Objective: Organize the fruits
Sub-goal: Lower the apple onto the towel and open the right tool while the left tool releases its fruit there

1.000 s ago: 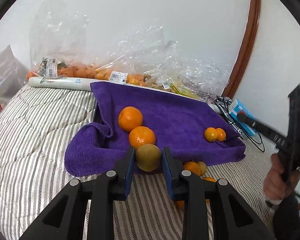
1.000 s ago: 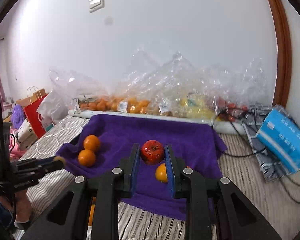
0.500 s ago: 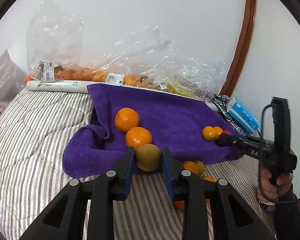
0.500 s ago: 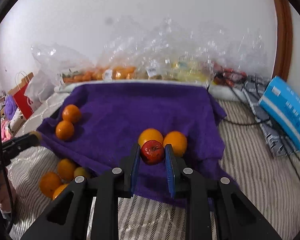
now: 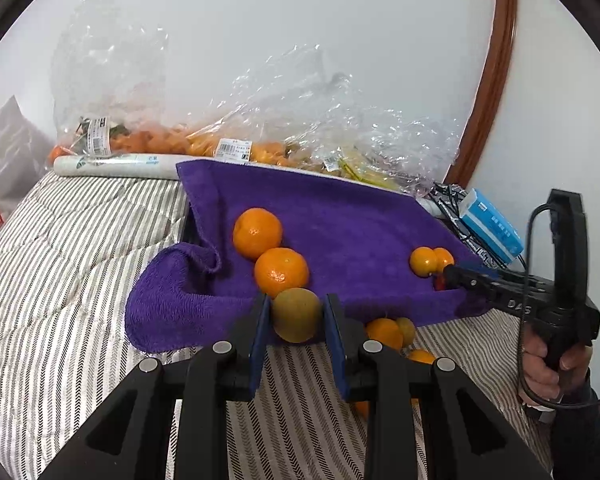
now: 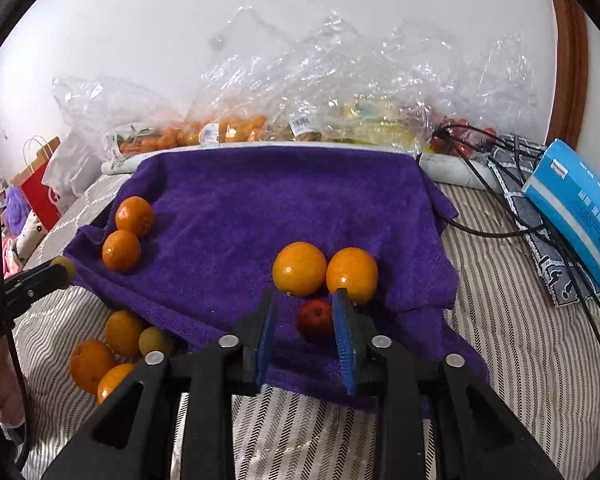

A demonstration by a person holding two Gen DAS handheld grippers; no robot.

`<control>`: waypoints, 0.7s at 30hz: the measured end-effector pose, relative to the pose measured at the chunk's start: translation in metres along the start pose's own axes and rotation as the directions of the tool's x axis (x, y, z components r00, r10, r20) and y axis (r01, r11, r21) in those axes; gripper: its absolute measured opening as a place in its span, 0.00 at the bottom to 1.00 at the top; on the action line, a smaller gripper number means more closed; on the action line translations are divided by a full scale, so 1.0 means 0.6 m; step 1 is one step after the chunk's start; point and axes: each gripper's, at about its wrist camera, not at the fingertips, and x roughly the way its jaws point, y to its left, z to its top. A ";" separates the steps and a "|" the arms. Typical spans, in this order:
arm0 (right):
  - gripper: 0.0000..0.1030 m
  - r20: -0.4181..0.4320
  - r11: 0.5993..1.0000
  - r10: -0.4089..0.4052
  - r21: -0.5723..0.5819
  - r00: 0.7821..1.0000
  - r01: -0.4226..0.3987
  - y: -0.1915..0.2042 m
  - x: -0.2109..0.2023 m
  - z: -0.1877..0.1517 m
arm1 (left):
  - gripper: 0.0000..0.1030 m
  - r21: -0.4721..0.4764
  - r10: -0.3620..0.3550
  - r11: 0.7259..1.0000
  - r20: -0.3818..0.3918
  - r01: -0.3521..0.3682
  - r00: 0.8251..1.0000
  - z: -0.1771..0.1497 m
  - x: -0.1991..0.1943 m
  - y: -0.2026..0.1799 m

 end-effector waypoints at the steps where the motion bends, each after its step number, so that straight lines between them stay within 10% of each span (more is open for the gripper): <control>1: 0.33 0.009 1.000 0.002 -0.003 1.000 -0.002 0.003 -0.005 0.000 | 0.25 -0.001 0.008 1.000 -0.002 -0.008 1.000 0.001 0.001 0.000; 21: 0.45 0.115 0.995 0.019 0.096 0.993 -0.030 -0.023 -0.060 0.020 | 0.25 -0.012 0.045 0.999 -0.077 -0.046 0.996 0.035 0.108 -0.072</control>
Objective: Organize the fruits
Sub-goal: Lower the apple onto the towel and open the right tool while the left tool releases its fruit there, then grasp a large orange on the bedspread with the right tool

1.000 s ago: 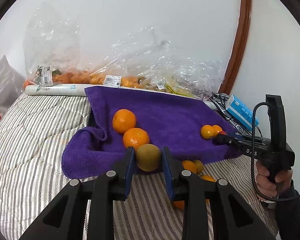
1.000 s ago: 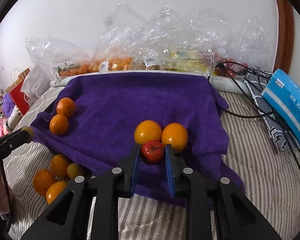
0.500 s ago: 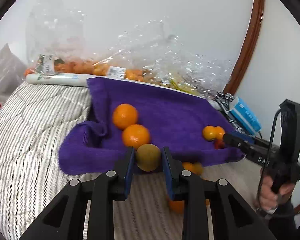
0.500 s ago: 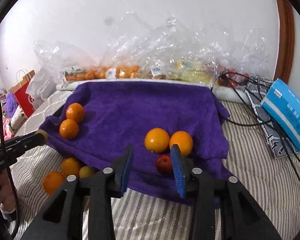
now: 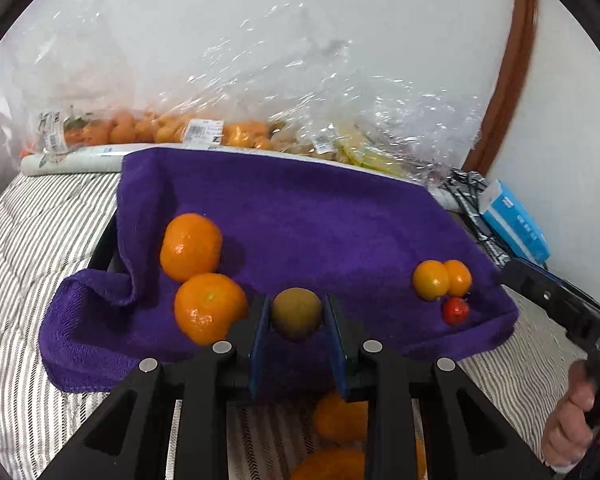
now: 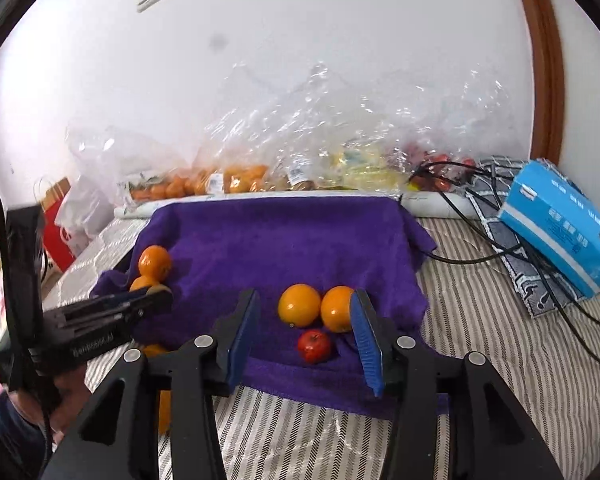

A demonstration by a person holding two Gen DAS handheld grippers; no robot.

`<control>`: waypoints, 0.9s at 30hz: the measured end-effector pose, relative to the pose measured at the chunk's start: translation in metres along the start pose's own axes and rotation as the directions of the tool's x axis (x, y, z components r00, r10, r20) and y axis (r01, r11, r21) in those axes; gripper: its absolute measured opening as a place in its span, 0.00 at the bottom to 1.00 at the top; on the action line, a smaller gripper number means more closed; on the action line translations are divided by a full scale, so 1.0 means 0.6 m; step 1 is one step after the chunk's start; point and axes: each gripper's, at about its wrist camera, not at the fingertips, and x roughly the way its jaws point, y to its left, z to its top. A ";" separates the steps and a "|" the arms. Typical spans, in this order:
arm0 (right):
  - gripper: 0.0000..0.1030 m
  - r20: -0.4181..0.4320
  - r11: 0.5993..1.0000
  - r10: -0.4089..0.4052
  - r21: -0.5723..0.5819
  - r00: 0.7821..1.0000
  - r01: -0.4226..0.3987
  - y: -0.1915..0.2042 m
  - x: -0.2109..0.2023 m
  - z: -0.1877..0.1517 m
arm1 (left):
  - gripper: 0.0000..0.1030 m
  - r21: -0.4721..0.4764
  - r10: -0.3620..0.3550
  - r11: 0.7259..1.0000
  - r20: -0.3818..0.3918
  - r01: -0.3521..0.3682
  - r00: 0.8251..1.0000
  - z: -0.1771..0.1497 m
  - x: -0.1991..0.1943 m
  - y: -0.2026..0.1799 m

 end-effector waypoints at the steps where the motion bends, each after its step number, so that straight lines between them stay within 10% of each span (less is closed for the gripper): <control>1: 0.45 -0.001 1.000 0.002 0.010 1.000 -0.002 -0.003 0.001 0.000 | 0.25 -0.006 -0.005 1.000 -0.008 0.005 1.000 0.000 0.002 0.002; 14: 0.45 0.005 0.995 -0.033 -0.092 0.999 0.033 0.028 0.015 -0.016 | 0.42 0.028 -0.010 1.000 0.063 0.008 0.998 -0.003 -0.024 -0.006; 27: 0.45 -0.015 0.984 0.056 -0.171 0.998 -0.058 0.115 -0.008 -0.051 | 0.48 0.054 0.159 0.985 0.127 -0.167 0.979 -0.024 -0.097 0.067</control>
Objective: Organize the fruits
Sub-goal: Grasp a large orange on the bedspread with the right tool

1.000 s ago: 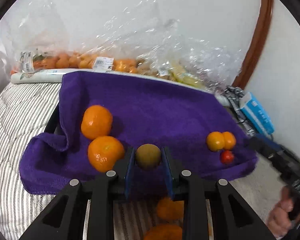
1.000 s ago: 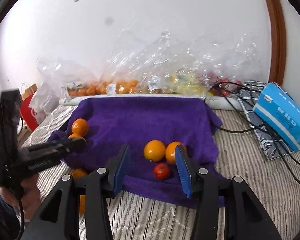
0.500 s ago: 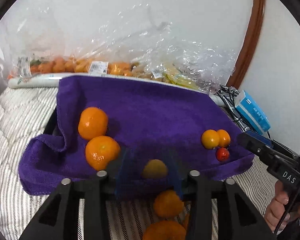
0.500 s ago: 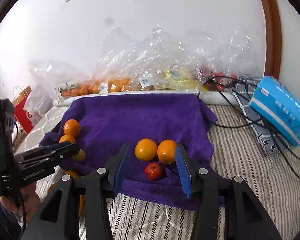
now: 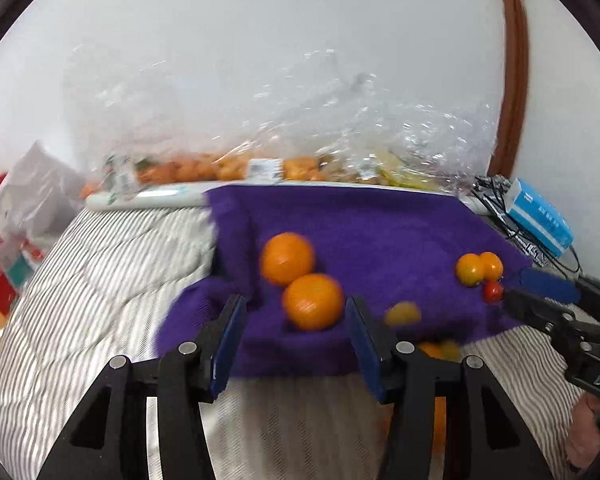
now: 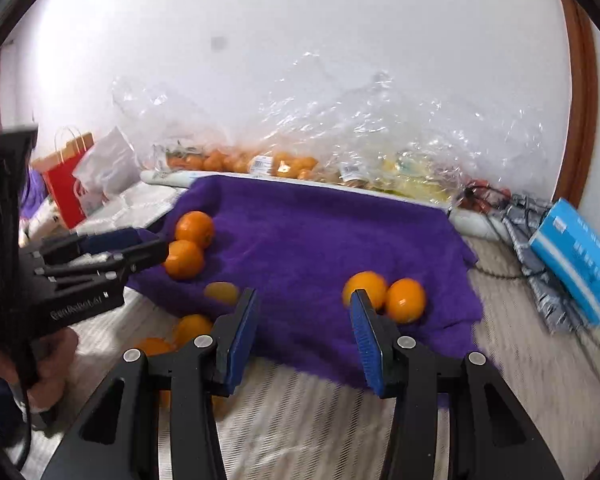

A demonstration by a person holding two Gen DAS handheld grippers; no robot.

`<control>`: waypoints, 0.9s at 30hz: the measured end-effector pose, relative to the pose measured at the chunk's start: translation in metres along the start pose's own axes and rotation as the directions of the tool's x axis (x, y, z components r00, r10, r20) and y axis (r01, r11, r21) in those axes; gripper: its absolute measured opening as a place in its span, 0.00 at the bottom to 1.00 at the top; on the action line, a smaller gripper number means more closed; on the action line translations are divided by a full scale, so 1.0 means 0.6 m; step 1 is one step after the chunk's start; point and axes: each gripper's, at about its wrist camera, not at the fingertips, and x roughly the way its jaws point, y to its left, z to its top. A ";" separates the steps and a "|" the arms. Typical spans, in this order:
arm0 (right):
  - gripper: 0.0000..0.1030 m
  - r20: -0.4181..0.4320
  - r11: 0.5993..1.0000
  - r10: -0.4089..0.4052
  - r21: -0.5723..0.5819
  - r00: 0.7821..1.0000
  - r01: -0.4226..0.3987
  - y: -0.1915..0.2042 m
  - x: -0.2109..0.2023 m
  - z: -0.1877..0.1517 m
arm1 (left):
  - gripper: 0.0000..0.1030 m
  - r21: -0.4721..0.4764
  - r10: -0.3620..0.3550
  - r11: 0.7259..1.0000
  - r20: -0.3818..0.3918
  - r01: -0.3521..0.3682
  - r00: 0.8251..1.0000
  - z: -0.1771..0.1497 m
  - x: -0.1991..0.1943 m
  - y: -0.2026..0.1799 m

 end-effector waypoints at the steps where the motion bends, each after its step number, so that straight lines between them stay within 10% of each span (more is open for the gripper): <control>1: 0.45 -0.023 1.000 0.018 0.011 1.000 -0.018 0.009 -0.001 -0.002 | 0.48 -0.026 -0.001 1.000 0.002 0.001 1.000 -0.005 -0.008 0.018; 27: 0.31 -0.216 0.986 -0.161 0.015 0.963 0.168 0.108 0.035 -0.072 | 0.48 -0.092 -0.011 0.996 -0.067 0.005 0.998 -0.061 -0.058 0.081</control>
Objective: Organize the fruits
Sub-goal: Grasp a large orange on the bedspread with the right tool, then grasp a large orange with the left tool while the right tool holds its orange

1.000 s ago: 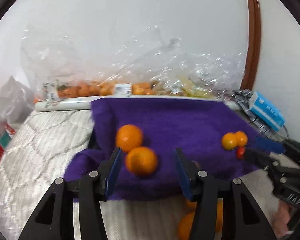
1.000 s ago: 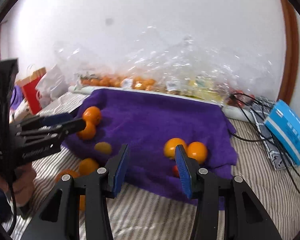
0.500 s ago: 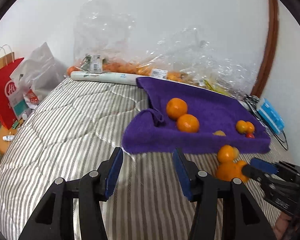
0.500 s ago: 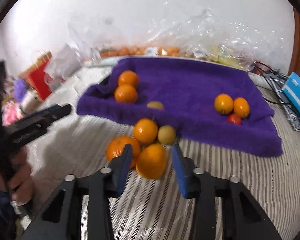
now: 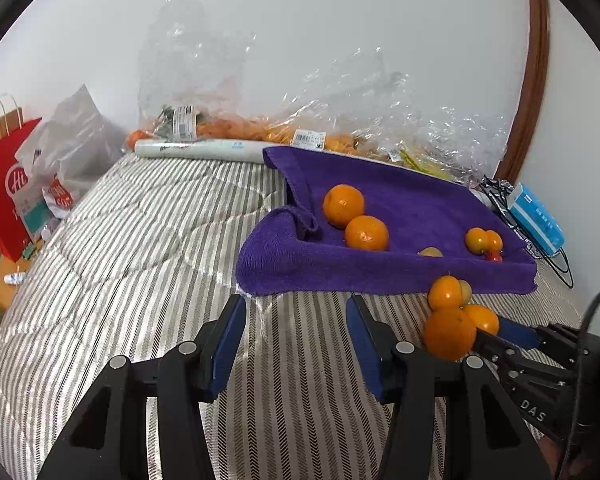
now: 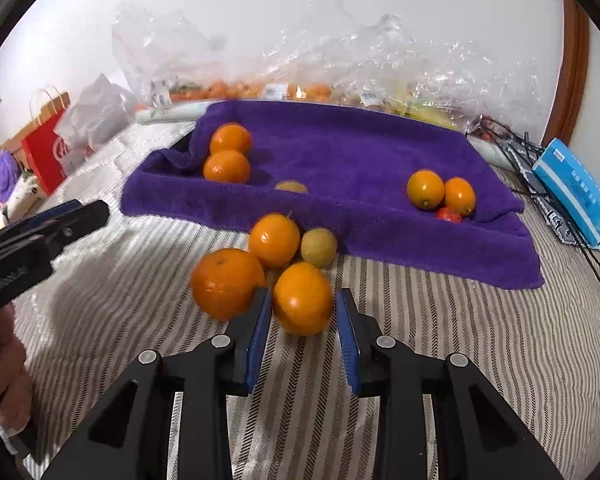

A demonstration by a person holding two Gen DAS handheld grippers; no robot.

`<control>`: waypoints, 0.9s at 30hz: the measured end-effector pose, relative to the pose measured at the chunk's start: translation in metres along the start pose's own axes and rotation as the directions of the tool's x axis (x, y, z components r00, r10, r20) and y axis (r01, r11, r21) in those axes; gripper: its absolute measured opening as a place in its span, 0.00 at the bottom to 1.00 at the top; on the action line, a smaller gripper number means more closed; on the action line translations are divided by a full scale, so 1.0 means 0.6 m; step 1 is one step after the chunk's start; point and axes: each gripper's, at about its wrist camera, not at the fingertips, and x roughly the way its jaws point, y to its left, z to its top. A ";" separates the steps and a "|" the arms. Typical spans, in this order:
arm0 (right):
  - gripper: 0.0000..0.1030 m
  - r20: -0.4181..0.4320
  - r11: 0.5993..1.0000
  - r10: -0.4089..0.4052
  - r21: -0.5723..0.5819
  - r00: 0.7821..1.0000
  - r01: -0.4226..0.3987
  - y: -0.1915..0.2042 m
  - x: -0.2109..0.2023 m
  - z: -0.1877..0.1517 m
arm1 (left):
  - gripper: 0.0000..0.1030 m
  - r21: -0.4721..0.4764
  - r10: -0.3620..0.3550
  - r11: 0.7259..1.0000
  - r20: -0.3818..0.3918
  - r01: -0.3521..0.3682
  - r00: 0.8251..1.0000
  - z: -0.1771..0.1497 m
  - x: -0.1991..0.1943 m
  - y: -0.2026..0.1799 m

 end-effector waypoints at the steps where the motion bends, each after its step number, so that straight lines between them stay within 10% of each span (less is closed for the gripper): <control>1: 0.31 -0.014 1.000 0.008 0.012 1.000 -0.008 -0.004 0.004 0.001 | 0.48 -0.004 0.000 1.000 -0.004 0.000 1.000 0.000 0.001 0.001; 27: 0.31 0.033 0.997 0.026 0.075 0.999 -0.029 -0.084 -0.026 -0.021 | 0.48 -0.016 -0.074 0.997 -0.080 0.073 0.994 -0.003 0.024 0.001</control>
